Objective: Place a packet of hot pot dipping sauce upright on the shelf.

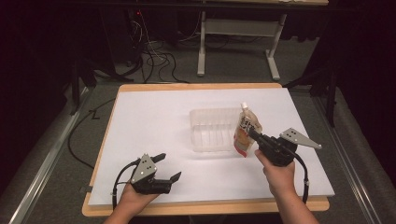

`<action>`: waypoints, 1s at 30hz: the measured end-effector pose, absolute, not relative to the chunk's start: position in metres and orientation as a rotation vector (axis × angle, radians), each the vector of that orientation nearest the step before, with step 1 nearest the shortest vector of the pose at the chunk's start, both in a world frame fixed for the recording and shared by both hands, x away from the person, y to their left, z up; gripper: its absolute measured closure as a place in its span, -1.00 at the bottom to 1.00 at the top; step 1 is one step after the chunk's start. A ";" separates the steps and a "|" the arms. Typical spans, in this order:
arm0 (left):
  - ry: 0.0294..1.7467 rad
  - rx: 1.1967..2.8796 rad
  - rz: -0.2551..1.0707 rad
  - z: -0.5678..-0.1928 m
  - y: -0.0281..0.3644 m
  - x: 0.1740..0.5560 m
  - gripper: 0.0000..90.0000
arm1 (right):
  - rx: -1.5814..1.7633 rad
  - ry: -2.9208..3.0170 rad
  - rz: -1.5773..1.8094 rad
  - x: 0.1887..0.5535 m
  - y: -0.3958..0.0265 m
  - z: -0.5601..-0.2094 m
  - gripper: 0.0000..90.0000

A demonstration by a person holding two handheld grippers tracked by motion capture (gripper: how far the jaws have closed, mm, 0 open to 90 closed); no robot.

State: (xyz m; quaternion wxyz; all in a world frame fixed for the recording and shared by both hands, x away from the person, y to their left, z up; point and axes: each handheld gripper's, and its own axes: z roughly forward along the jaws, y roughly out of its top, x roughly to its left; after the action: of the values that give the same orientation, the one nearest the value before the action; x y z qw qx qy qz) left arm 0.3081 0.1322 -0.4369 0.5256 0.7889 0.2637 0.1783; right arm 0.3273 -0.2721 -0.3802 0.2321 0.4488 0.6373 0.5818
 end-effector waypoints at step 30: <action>0.621 1.891 0.415 -0.437 0.131 0.309 -0.61 | 1.273 1.721 1.495 0.379 -0.253 -0.387 1.00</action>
State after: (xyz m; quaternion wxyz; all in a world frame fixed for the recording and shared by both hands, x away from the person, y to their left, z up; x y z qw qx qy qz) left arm 0.3086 0.1310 -0.4374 0.5263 0.7909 0.2598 0.1735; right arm 0.3785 -0.2532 -0.3870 0.2623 0.4705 0.6360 0.5526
